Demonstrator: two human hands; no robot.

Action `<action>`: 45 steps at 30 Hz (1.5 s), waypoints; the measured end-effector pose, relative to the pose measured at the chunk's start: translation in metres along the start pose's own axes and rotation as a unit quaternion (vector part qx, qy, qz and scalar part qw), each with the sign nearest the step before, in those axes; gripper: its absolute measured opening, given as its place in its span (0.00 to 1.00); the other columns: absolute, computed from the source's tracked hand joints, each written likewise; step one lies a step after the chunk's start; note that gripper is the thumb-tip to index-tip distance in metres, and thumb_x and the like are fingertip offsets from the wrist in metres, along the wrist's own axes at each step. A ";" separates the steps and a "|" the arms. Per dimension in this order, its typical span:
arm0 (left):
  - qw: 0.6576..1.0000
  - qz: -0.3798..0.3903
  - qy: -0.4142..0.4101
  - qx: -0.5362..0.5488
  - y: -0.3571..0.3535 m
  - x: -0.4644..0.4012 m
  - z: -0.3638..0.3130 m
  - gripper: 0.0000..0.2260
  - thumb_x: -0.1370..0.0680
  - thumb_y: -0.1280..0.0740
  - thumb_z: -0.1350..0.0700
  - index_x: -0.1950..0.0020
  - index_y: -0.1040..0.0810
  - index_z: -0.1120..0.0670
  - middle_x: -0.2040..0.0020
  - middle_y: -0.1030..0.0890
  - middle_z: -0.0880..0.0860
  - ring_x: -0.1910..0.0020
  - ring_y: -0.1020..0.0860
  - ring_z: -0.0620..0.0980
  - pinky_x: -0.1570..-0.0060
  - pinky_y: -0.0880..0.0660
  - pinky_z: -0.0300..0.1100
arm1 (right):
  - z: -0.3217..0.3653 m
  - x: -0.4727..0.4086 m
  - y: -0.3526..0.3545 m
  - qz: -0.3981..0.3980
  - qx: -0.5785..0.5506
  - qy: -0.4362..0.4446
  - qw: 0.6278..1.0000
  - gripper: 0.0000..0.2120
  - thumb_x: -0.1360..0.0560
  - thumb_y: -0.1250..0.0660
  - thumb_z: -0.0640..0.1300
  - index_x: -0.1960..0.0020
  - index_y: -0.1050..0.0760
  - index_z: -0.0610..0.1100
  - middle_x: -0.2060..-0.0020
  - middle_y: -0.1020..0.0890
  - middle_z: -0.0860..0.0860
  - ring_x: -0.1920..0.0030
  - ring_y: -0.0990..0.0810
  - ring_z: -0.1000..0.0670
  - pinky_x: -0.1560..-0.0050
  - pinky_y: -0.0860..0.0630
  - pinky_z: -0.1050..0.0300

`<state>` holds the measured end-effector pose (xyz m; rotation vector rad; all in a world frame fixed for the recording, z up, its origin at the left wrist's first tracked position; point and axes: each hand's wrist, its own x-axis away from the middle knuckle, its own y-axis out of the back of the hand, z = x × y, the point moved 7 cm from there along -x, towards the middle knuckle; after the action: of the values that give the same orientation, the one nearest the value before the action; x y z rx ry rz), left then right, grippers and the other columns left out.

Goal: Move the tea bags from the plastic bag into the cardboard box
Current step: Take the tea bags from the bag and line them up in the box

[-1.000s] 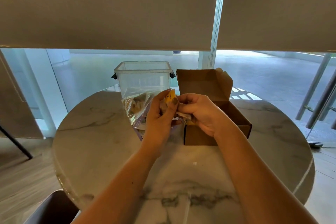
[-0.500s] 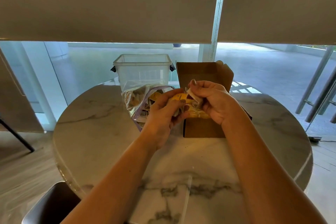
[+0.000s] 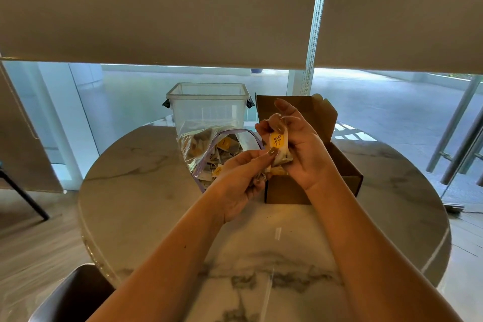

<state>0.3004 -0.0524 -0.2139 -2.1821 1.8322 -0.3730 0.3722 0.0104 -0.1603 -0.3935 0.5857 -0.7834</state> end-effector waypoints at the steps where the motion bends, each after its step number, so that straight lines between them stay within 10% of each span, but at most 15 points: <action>1: 1.000 -0.004 -0.006 -0.001 0.000 0.000 -0.001 0.13 0.36 0.30 0.53 0.54 0.20 0.55 0.61 0.21 0.54 0.67 0.28 0.44 0.77 0.31 0.29 | 0.000 -0.001 0.000 -0.002 0.013 0.009 1.000 0.12 0.20 0.46 0.38 0.48 0.25 0.47 0.62 0.18 0.48 0.58 0.16 0.49 0.47 0.21 0.53; 13: 0.997 -0.052 -0.055 -0.002 0.008 -0.005 -0.006 0.11 0.28 0.30 0.63 0.49 0.22 0.50 0.61 0.20 0.55 0.66 0.26 0.47 0.77 0.32 0.31 | 0.001 -0.002 0.001 0.010 0.102 0.000 0.995 0.15 0.18 0.51 0.38 0.51 0.26 0.47 0.55 0.20 0.46 0.57 0.16 0.53 0.57 0.18 0.58; 22: 0.970 -0.156 -0.174 -0.063 0.025 -0.002 -0.022 0.14 0.30 0.26 0.57 0.48 0.24 0.45 0.47 0.20 0.58 0.60 0.24 0.51 0.66 0.27 0.40 | 0.029 0.001 0.026 0.025 0.152 -0.016 0.988 0.16 0.25 0.41 0.46 0.38 0.28 0.45 0.44 0.19 0.44 0.43 0.19 0.45 0.46 0.21 0.53; 28: 0.962 -0.157 -0.184 -0.126 0.020 0.000 -0.024 0.13 0.29 0.27 0.53 0.49 0.25 0.41 0.46 0.23 0.51 0.51 0.22 0.50 0.63 0.24 0.34 | 0.026 0.007 0.027 0.007 0.512 -0.016 0.859 0.05 0.28 0.31 0.40 0.55 0.20 0.49 0.61 0.17 0.53 0.61 0.18 0.55 0.61 0.22 0.67; 32: 0.962 -0.134 -0.180 -0.154 0.015 0.001 -0.022 0.13 0.28 0.29 0.52 0.45 0.24 0.44 0.50 0.24 0.45 0.56 0.24 0.42 0.69 0.27 0.27 | 0.048 0.005 0.052 -0.117 0.445 0.004 0.888 0.06 0.27 0.33 0.34 0.55 0.22 0.44 0.60 0.19 0.47 0.63 0.20 0.51 0.59 0.21 0.59; 36: 0.966 -0.123 -0.167 -0.157 0.015 -0.003 -0.019 0.11 0.28 0.28 0.52 0.48 0.24 0.43 0.48 0.23 0.52 0.60 0.24 0.46 0.71 0.27 0.29 | 0.068 0.005 0.089 -0.196 0.709 0.000 0.678 0.09 0.28 0.37 0.31 0.61 0.25 0.44 0.60 0.22 0.44 0.60 0.25 0.46 0.60 0.27 0.55; 41: 0.969 -0.123 -0.155 -0.146 0.016 -0.004 -0.018 0.11 0.26 0.31 0.52 0.45 0.25 0.46 0.51 0.25 0.46 0.58 0.25 0.43 0.72 0.29 0.25 | 0.040 0.000 0.108 -0.084 0.804 -0.185 0.558 0.08 0.25 0.41 0.34 0.60 0.26 0.42 0.60 0.24 0.44 0.61 0.27 0.47 0.65 0.33 0.61; 45: 0.973 -0.121 -0.132 -0.143 0.018 -0.007 -0.013 0.13 0.27 0.31 0.49 0.42 0.25 0.46 0.46 0.24 0.50 0.55 0.24 0.46 0.70 0.26 0.29 | 0.022 -0.007 0.119 -0.095 0.781 -0.238 0.569 0.07 0.25 0.37 0.36 0.62 0.28 0.42 0.65 0.28 0.46 0.66 0.29 0.50 0.71 0.36 0.61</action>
<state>0.2775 -0.0488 -0.2086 -2.5121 1.5588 0.1434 0.4462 0.0955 -0.2039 1.0213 -0.8033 -1.0566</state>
